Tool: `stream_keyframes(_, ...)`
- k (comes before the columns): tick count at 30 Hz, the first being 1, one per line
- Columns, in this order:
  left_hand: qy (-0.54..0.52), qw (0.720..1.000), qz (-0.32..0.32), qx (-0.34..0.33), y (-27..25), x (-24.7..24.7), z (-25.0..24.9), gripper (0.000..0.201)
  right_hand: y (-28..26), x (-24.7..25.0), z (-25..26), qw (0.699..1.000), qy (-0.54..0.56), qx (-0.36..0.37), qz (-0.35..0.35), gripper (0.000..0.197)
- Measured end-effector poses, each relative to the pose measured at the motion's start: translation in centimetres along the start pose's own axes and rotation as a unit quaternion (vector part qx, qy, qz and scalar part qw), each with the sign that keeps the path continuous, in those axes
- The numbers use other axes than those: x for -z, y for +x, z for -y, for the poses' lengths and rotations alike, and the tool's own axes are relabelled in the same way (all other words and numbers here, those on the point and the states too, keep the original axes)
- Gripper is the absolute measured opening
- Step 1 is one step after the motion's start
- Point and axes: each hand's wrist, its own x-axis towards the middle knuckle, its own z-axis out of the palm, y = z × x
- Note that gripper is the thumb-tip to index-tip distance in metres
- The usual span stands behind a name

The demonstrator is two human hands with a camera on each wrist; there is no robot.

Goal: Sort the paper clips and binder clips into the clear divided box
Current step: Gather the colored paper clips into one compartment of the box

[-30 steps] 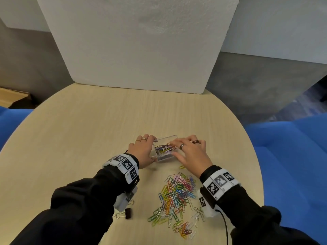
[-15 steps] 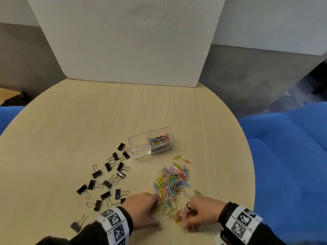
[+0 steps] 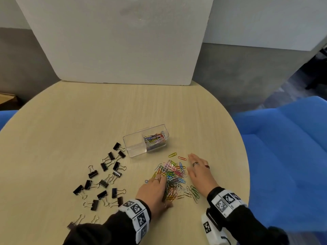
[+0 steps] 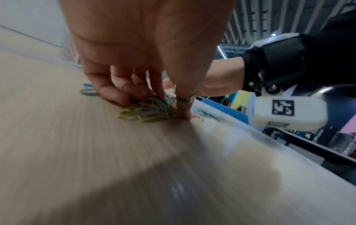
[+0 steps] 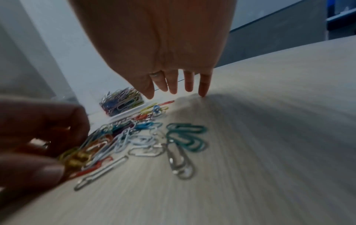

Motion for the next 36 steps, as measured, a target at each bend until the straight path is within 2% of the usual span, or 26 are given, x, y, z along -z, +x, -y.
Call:
stream_keyframes(3, -0.014, 0.999, -0.036, 0.009, 0.3, 0.2, 0.1, 0.058, 0.3, -1.0, 0.7, 0.998, -0.042, 0.036, 0.04, 0.051)
stream_keyframes(7, -0.049, 0.99, -0.129, 0.011, 0.8, 0.6, 0.8, 0.059, 1.1, -1.8, 1.7, 0.994, -0.067, 0.081, 0.035, 0.051)
stream_keyframes(9, -0.099, 0.987, -0.123, 0.009, 1.0, 0.5, 1.1, 0.061, 1.3, -2.2, 2.0, 0.99, -0.088, 0.102, 0.047, 0.052)
stream_keyframes(11, -0.155, 0.985, -0.078, -0.007, 0.7, 0.4, 1.0, 0.061, 1.1, -2.6, 2.3, 0.984, -0.107, 0.125, 0.072, 0.053)
stream_keyframes(14, -0.21, 0.976, -0.057, -0.032, 0.1, 0.6, 1.0, 0.058, -0.2, -2.1, 2.8, 0.985, -0.068, 0.139, 0.074, 0.05)
stream_keyframes(17, -0.223, 0.968, -0.116, -0.014, -0.1, 1.8, 2.0, 0.054, -0.6, -1.2, 2.7, 0.99, -0.058, 0.129, 0.007, 0.044)
stream_keyframes(18, -0.22, 0.966, -0.138, -0.013, -0.2, 2.4, 2.4, 0.053, -0.5, -1.0, 2.7, 0.99, -0.074, 0.119, 0.01, 0.048)
stream_keyframes(21, -0.199, 0.957, -0.206, -0.038, -0.4, 4.9, 3.1, 0.048, 0.1, -1.0, 2.9, 0.984, -0.121, 0.095, 0.092, 0.076)
stream_keyframes(23, -0.179, 0.949, -0.253, -0.054, -0.4, 6.8, 3.6, 0.044, 0.2, -1.2, 3.4, 0.982, -0.111, 0.105, 0.114, 0.086)
stream_keyframes(26, -0.167, 0.929, -0.325, -0.063, -0.1, 9.3, 4.5, 0.042, -0.3, -1.7, 3.7, 0.985, -0.083, 0.112, 0.102, 0.083)
stream_keyframes(29, -0.141, 0.917, -0.367, -0.063, 0.7, 11.1, 5.6, 0.039, -0.7, -2.4, 3.9, 0.989, -0.044, 0.11, 0.086, 0.069)
stream_keyframes(32, -0.1, 0.938, -0.331, -0.017, 2.0, 12.1, 6.4, 0.045, -1.0, -2.8, 4.3, 0.992, 0.008, 0.107, 0.071, 0.051)
stream_keyframes(36, -0.032, 0.985, -0.163, 0.04, 3.6, 12.3, 6.8, 0.058, -0.3, -2.6, 4.4, 0.993, 0.036, 0.094, 0.056, 0.033)
